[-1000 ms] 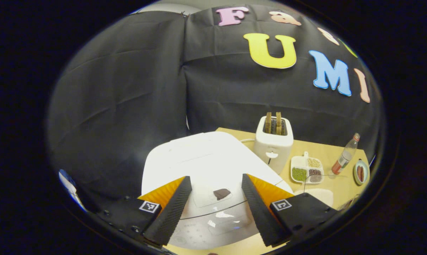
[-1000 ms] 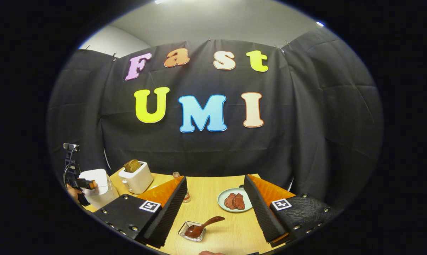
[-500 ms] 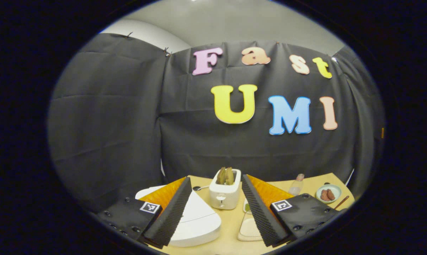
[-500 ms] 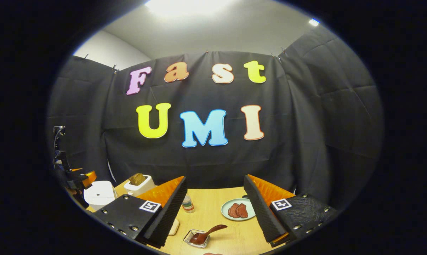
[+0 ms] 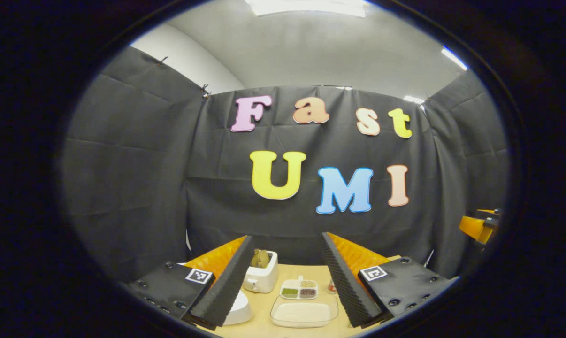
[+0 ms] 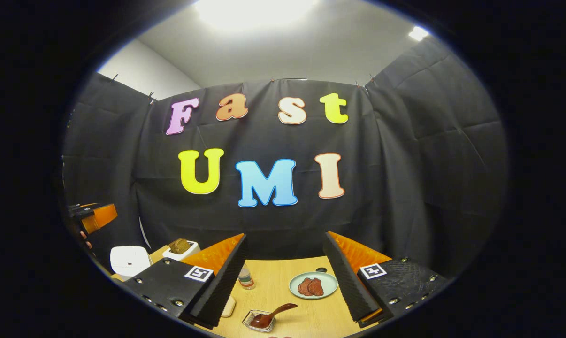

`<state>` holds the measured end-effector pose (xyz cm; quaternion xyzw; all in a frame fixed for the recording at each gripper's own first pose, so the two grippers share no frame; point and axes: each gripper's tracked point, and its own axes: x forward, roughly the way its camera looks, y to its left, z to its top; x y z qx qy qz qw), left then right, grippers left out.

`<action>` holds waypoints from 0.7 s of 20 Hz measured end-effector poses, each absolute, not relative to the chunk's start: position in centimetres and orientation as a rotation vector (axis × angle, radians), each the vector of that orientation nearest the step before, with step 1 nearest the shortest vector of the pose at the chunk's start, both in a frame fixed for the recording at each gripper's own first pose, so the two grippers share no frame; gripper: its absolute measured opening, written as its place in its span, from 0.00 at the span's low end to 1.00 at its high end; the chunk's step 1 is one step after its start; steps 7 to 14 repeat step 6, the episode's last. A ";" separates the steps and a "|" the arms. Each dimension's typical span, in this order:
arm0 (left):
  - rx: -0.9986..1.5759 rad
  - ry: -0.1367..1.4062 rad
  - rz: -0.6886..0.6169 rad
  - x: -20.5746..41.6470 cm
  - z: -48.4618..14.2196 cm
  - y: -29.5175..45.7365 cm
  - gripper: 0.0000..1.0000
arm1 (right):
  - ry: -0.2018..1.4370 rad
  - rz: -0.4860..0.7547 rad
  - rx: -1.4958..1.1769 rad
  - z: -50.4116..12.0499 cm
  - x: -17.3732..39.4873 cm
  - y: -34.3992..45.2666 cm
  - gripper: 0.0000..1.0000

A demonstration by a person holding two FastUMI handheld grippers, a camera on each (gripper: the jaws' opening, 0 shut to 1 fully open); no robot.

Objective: Close the left gripper, press the button to open the rice cooker; take a wooden spoon from the chopstick holder with the right hand, scoop a spoonful of rice and pour it into the rice cooker, then put the wooden spoon back into the chopstick holder.

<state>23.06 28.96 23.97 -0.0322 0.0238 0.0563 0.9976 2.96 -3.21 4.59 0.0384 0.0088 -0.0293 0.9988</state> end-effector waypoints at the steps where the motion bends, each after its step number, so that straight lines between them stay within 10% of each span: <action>1: -0.068 0.042 0.103 22.6 24.4 28.3 0.99 | 0.013 -0.062 0.073 4.9 2.8 -3.2 0.98; 14: -0.079 0.039 0.074 22.4 24.8 27.1 0.99 | -0.042 -0.057 0.080 6.9 2.5 -2.1 0.98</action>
